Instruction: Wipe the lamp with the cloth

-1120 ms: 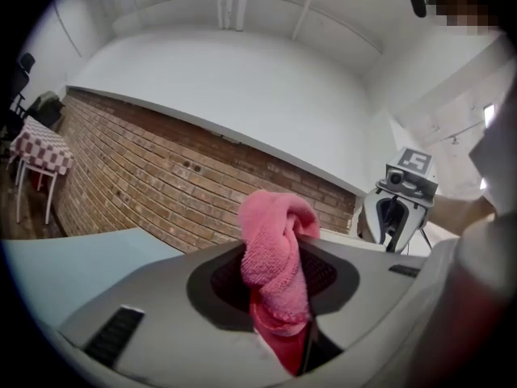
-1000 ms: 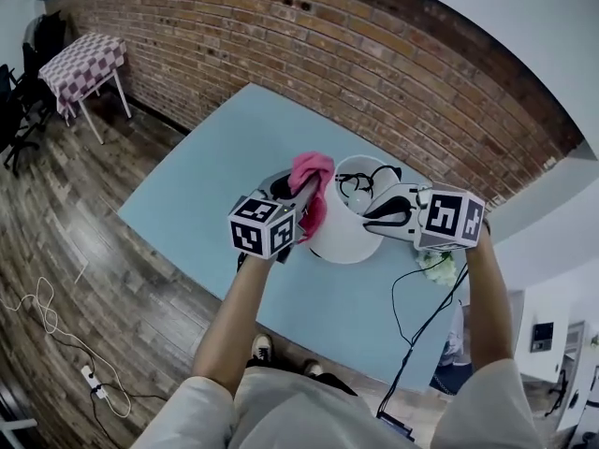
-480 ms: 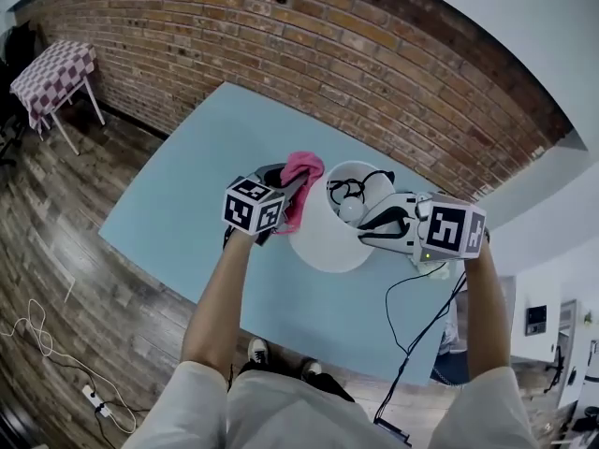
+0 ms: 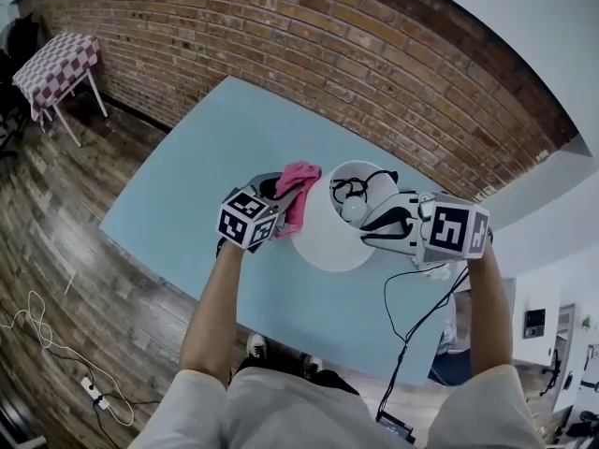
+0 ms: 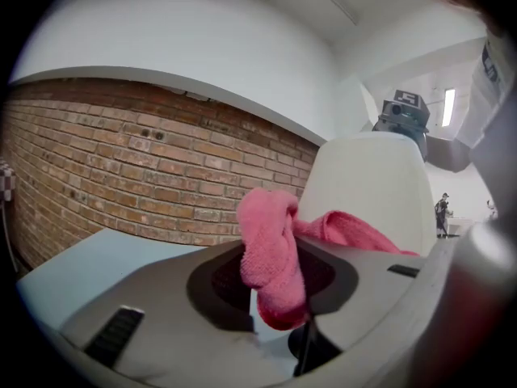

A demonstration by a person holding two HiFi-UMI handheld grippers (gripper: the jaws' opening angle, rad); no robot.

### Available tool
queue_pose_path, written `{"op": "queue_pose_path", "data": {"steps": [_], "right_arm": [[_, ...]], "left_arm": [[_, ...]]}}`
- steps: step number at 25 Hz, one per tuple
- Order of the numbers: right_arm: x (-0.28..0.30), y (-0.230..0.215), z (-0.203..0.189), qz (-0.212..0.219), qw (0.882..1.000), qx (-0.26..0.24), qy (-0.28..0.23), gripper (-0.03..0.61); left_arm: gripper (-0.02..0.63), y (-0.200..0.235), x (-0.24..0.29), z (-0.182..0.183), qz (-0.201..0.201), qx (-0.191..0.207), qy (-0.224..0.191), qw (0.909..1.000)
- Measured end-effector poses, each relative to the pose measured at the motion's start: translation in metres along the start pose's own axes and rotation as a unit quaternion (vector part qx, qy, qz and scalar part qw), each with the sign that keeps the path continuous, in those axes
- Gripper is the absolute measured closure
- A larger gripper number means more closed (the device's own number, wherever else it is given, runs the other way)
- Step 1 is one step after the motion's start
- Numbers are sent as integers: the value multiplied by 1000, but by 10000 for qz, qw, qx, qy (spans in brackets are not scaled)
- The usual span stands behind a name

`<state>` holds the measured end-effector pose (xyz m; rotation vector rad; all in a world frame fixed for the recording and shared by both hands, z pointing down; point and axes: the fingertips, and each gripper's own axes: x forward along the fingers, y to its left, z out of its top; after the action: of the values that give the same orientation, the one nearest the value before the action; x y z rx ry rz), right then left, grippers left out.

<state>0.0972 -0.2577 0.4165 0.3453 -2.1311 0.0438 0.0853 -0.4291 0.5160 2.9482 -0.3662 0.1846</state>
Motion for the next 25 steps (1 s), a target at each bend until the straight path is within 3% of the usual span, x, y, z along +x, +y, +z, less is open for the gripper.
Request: {"op": "queue_pose_path", "data": {"steps": [5, 15, 25], "right_arm": [[-1, 1, 2, -139, 9998, -158, -64, 514], [1, -1, -1, -40, 9995, -300, -10, 514], [4, -3, -1, -142, 9993, -344, 84, 514]], "left_arm": [[485, -5, -13, -4, 267, 155, 75, 9995], [488, -27, -52, -29, 981, -78, -9, 9951], [489, -63, -74, -36, 1710, -175, -107, 9851]]}}
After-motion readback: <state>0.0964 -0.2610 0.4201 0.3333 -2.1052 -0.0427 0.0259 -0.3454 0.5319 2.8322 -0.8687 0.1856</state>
